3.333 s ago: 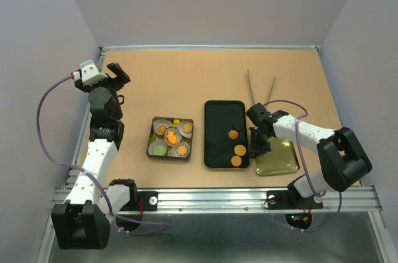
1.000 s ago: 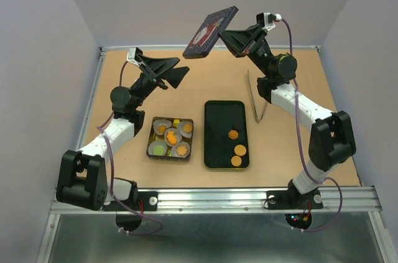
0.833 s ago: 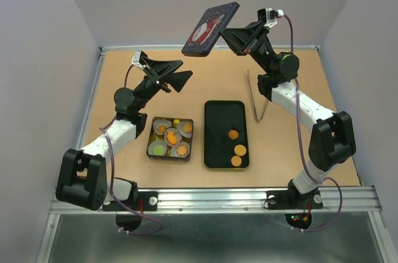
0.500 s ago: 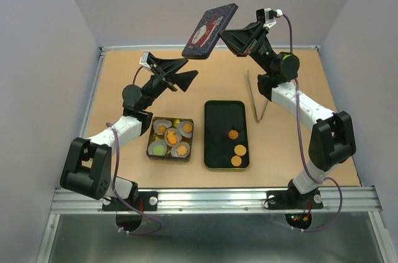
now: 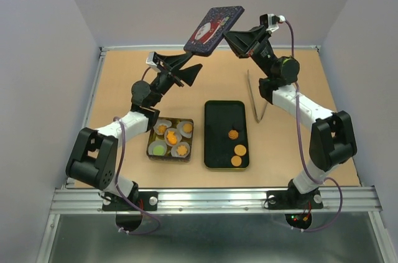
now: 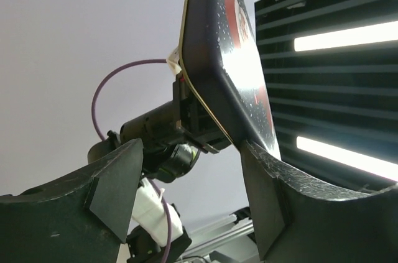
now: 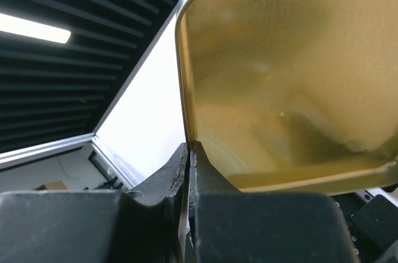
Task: Pack the cookies
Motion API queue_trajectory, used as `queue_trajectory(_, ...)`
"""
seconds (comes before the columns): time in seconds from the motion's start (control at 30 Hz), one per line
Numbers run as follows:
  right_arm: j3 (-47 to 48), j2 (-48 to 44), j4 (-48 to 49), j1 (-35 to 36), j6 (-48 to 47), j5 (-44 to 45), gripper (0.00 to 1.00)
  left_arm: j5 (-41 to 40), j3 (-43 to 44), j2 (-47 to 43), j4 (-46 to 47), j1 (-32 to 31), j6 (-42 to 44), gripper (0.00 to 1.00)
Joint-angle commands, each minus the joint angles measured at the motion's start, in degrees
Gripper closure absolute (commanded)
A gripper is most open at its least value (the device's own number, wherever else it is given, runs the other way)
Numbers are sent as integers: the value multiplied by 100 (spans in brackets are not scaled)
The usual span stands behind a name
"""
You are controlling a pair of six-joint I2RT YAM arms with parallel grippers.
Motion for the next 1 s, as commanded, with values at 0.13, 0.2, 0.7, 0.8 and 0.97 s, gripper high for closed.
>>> queue_trajectory(0.13, -316, -138, 2939, 51, 39, -146, 100, -176, 297, -121, 2916, -48, -226, 27)
queue_trajectory(0.2, -474, -129, 2939, 7, 91, 99, 99, -159, 236, -226, 2908, -48, -217, 27)
queue_trajectory(0.7, -562, -76, 2939, -20, 136, 66, 100, -300, 7, -517, 2996, -48, -235, 26)
queue_trajectory(0.8, -510, -111, 2939, -11, 127, -135, 100, -317, 33, -447, 3004, -48, -244, 27)
queue_trajectory(0.97, -632, -295, 2948, 76, 31, -479, 100, -361, 183, -288, 2978, -48, -244, 27)
